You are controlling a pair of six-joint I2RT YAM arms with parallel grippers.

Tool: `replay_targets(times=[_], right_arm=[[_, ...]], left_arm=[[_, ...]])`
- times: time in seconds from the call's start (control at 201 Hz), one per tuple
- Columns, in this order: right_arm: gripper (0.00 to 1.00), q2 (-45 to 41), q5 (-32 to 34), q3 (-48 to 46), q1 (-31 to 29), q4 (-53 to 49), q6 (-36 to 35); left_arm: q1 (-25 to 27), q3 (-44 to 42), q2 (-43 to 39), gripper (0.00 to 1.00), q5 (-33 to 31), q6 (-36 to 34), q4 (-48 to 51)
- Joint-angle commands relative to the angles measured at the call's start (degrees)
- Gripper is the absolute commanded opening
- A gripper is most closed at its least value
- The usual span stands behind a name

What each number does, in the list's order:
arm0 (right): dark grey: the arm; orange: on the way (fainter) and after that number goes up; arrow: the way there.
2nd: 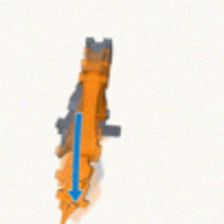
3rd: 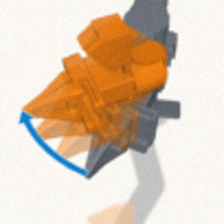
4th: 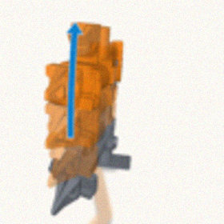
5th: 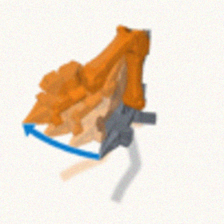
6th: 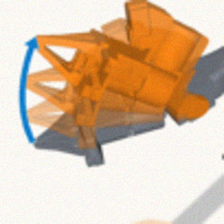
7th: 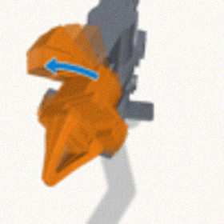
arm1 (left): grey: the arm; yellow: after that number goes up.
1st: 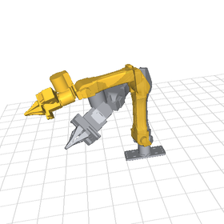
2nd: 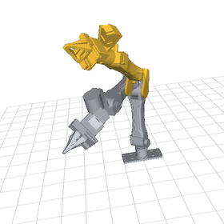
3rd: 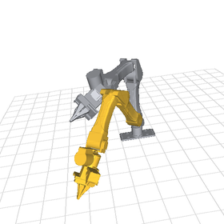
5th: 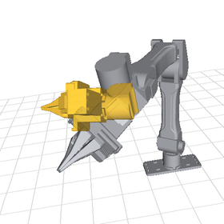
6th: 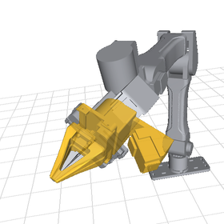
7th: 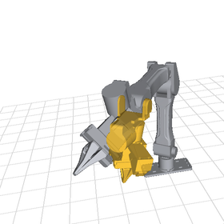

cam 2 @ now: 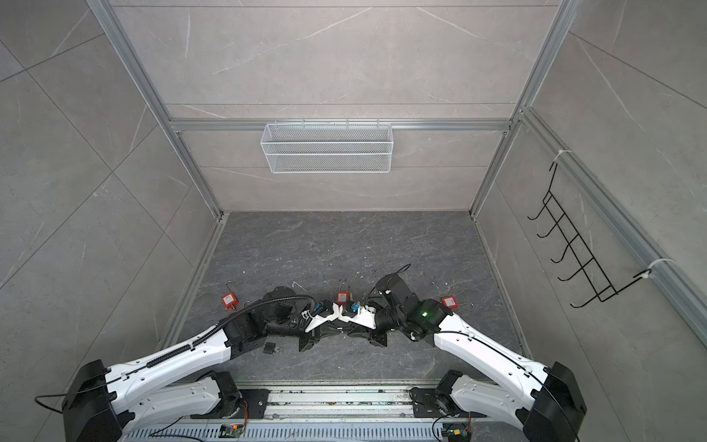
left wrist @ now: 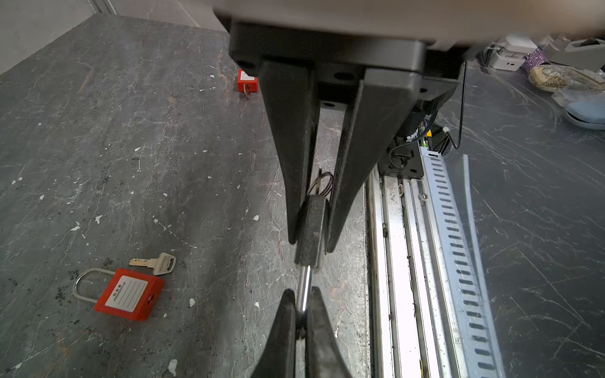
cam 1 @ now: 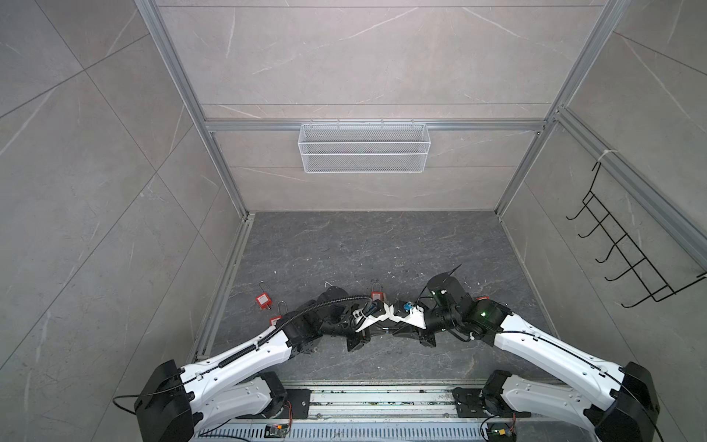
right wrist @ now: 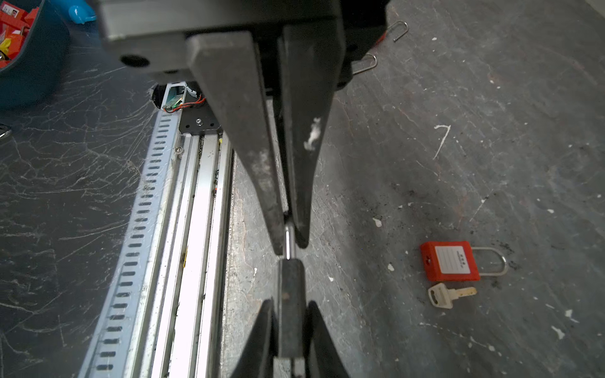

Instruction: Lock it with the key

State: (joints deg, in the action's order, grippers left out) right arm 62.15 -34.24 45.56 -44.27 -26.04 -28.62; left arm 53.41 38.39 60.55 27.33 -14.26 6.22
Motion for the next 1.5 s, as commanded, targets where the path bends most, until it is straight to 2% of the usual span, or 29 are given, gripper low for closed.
replay_targets(times=[0.0, 0.129, 0.329, 0.408, 0.518, 0.642, 0.772, 0.886, 1.14, 1.499], right_arm=[[0.0, 1.56, -6.6, 0.58, -1.78, 18.09, 5.2], [0.0, 1.93, -7.38, -0.44, -1.78, 22.6, 7.45], [0.0, 5.76, -9.28, 3.01, -1.78, 18.6, 6.42], [0.0, 5.31, -6.9, 3.69, -1.78, 15.26, 3.22], [0.0, 4.48, -0.73, 5.57, -1.78, 5.56, -1.32], [0.29, 2.9, 5.34, 6.5, -1.39, -3.21, -2.75], [0.38, -3.57, 9.23, 2.6, -1.08, -2.89, -1.83], [0.42, -8.38, 11.82, 0.65, -0.99, -2.68, -1.04], [0.42, -11.93, 15.4, 0.78, -0.98, -7.13, -2.22], [0.3, -7.71, 7.69, 1.69, -0.98, -5.49, -1.88]], left_arm=[[2.1, 1.04, 1.43, 0.0, 6.07, 2.63, -16.01], [2.28, -0.81, 0.36, 0.0, 4.76, 3.48, -19.11], [2.47, -0.9, 0.51, 0.0, 4.66, 2.46, -17.4], [2.38, -0.23, -0.34, 0.0, 4.19, 0.75, -14.26], [2.01, 1.7, -2.3, 0.0, 0.72, -3.6, -5.47], [0.16, 4.65, -3.82, 0.0, -0.17, -7.48, 4.86], [-1.63, 5.44, -5.16, 0.0, -0.17, -9.15, 9.03], [-1.73, 6.87, -4.8, 0.0, -0.42, -10.88, 12.69], [-1.74, 9.75, -3.56, 0.0, -1.32, -13.64, 17.08], [-1.73, 11.94, -1.1, 0.0, -1.63, -13.95, 18.04]])
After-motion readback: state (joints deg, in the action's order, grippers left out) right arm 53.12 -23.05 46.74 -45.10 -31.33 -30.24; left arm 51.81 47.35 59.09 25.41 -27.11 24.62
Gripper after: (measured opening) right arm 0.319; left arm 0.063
